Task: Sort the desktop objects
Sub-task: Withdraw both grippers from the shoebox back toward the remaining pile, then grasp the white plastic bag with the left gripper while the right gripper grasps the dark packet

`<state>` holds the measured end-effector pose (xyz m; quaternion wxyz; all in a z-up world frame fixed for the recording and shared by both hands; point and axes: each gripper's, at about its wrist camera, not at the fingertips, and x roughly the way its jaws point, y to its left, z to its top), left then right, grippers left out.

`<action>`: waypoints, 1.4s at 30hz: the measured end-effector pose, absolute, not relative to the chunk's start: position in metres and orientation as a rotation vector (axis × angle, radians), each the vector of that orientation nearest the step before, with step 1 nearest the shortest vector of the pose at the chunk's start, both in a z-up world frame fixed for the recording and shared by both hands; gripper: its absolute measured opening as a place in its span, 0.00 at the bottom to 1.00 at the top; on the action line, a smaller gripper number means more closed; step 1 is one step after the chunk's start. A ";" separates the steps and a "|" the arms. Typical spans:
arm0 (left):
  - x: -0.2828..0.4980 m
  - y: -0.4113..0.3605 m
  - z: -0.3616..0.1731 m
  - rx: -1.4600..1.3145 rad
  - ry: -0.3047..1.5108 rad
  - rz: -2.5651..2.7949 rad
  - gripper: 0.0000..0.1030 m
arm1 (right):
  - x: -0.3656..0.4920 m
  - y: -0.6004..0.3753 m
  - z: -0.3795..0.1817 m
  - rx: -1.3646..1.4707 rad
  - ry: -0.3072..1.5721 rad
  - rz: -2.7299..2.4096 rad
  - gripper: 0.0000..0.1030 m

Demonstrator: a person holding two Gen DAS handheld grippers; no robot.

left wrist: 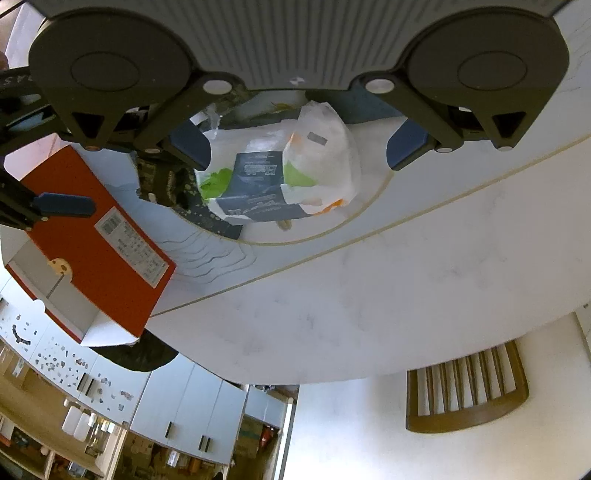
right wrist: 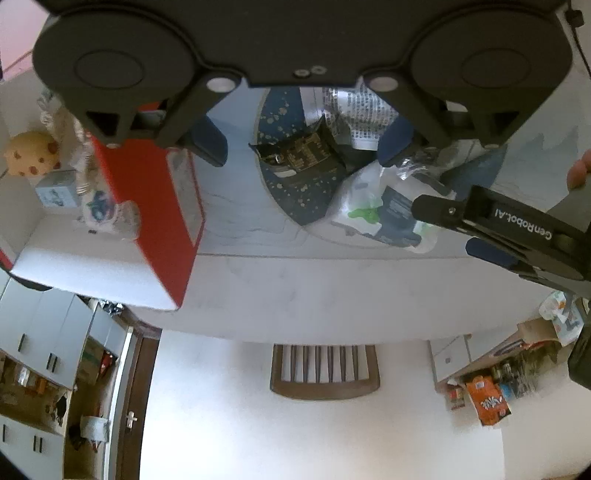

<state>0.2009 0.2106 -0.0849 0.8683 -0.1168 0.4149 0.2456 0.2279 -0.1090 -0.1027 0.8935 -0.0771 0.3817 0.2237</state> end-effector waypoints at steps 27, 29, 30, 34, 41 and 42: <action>0.213 0.229 -0.110 -0.261 0.860 0.485 0.80 | 0.265 -0.103 -0.132 -0.114 0.887 0.500 0.68; 0.213 0.228 -0.111 -0.258 0.861 0.481 0.72 | 0.265 -0.104 -0.132 -0.109 0.890 0.501 0.67; 0.213 0.228 -0.111 -0.258 0.861 0.481 0.70 | 0.265 -0.104 -0.132 -0.108 0.891 0.502 0.67; 0.212 0.228 -0.109 -0.271 0.859 0.473 0.58 | 0.265 -0.105 -0.131 -0.098 0.897 0.505 0.62; 0.211 0.230 -0.108 -0.274 0.854 0.478 0.41 | 0.264 -0.105 -0.130 -0.093 0.900 0.500 0.57; 0.211 0.230 -0.108 -0.276 0.853 0.479 0.40 | 0.263 -0.105 -0.129 -0.095 0.899 0.497 0.56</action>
